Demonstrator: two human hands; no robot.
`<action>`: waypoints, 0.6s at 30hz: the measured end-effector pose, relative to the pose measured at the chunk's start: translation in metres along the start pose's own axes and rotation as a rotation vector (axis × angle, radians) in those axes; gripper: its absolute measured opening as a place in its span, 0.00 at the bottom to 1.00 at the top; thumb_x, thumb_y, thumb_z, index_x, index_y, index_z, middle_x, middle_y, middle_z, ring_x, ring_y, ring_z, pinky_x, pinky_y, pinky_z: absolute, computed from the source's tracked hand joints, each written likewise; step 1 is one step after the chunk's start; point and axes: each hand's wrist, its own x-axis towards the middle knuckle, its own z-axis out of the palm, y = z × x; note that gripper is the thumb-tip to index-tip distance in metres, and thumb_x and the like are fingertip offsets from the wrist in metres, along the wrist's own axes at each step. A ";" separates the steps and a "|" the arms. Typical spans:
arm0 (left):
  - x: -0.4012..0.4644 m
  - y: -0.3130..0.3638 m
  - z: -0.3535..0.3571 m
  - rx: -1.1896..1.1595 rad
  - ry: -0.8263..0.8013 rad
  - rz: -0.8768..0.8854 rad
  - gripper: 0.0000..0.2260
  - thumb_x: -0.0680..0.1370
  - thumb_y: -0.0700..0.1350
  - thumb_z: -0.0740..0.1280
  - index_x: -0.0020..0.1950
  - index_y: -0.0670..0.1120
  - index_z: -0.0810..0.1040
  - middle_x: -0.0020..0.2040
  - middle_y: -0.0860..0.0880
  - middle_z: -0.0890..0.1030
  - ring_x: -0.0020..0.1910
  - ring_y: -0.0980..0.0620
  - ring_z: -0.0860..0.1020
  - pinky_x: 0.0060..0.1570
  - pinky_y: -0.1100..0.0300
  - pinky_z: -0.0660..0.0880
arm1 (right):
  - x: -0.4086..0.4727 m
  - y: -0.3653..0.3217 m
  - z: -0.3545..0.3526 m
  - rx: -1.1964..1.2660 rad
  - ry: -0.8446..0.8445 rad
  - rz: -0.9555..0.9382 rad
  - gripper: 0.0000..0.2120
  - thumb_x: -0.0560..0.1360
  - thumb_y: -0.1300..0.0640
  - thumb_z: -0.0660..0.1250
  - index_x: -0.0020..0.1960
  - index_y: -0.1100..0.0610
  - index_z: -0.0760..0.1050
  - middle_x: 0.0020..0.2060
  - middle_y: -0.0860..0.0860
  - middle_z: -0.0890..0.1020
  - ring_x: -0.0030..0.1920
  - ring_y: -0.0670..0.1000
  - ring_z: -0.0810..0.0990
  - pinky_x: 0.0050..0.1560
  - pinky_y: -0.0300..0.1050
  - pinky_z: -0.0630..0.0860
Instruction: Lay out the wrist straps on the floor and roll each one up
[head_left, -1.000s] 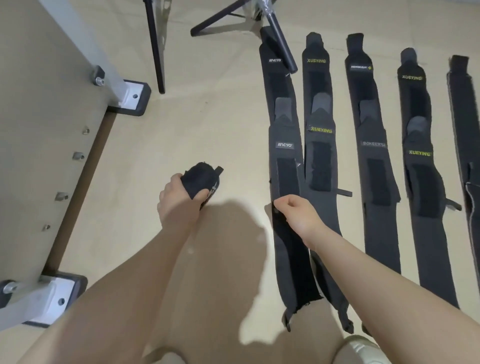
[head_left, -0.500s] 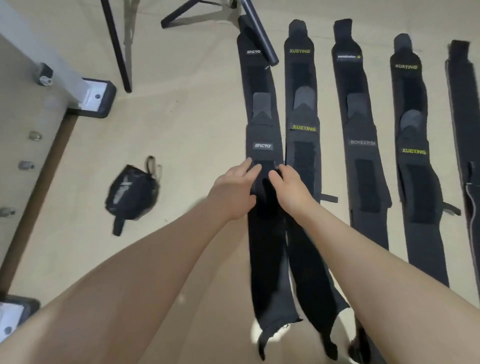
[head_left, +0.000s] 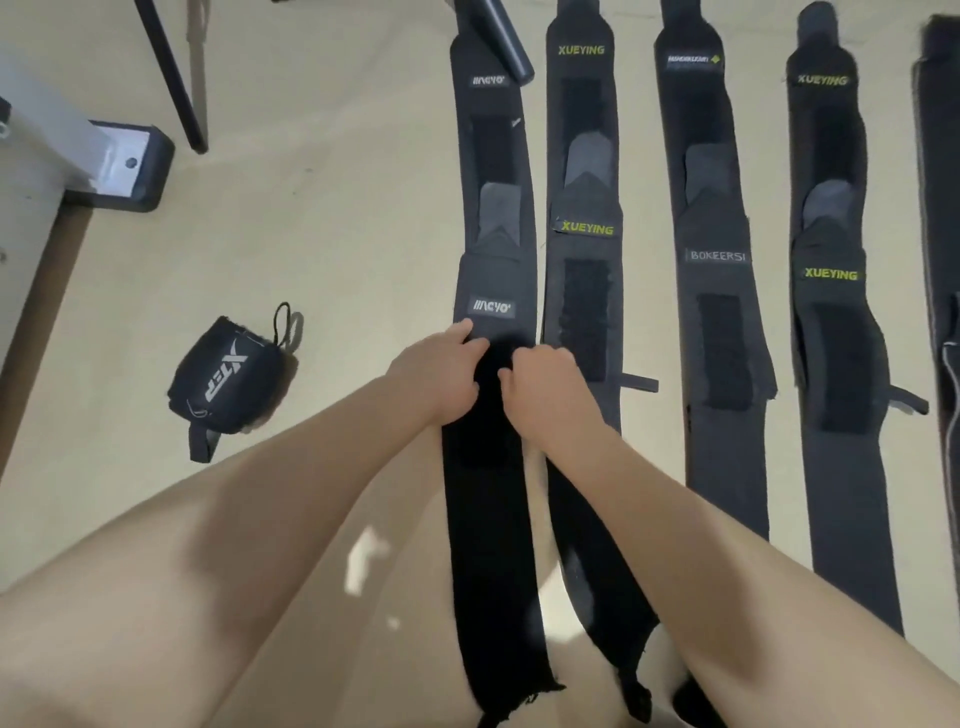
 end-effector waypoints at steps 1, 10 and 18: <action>-0.008 0.001 0.003 0.010 -0.006 -0.008 0.22 0.80 0.44 0.58 0.74 0.45 0.61 0.76 0.46 0.55 0.70 0.44 0.65 0.64 0.51 0.68 | -0.009 -0.004 0.002 0.052 0.002 0.012 0.13 0.82 0.54 0.54 0.55 0.61 0.73 0.52 0.57 0.78 0.52 0.55 0.76 0.53 0.45 0.70; -0.065 0.001 0.038 -0.350 -0.098 -0.071 0.22 0.82 0.40 0.55 0.76 0.42 0.57 0.77 0.46 0.54 0.76 0.49 0.55 0.69 0.62 0.51 | -0.058 -0.028 0.027 0.670 -0.202 0.369 0.27 0.80 0.55 0.60 0.74 0.61 0.55 0.71 0.58 0.58 0.67 0.59 0.67 0.68 0.52 0.66; -0.090 0.002 0.058 -0.685 -0.052 -0.185 0.24 0.82 0.38 0.53 0.77 0.48 0.52 0.72 0.44 0.67 0.67 0.46 0.69 0.62 0.58 0.67 | -0.070 -0.013 0.019 1.038 -0.156 0.554 0.27 0.77 0.62 0.64 0.72 0.57 0.55 0.53 0.53 0.74 0.45 0.49 0.75 0.39 0.41 0.74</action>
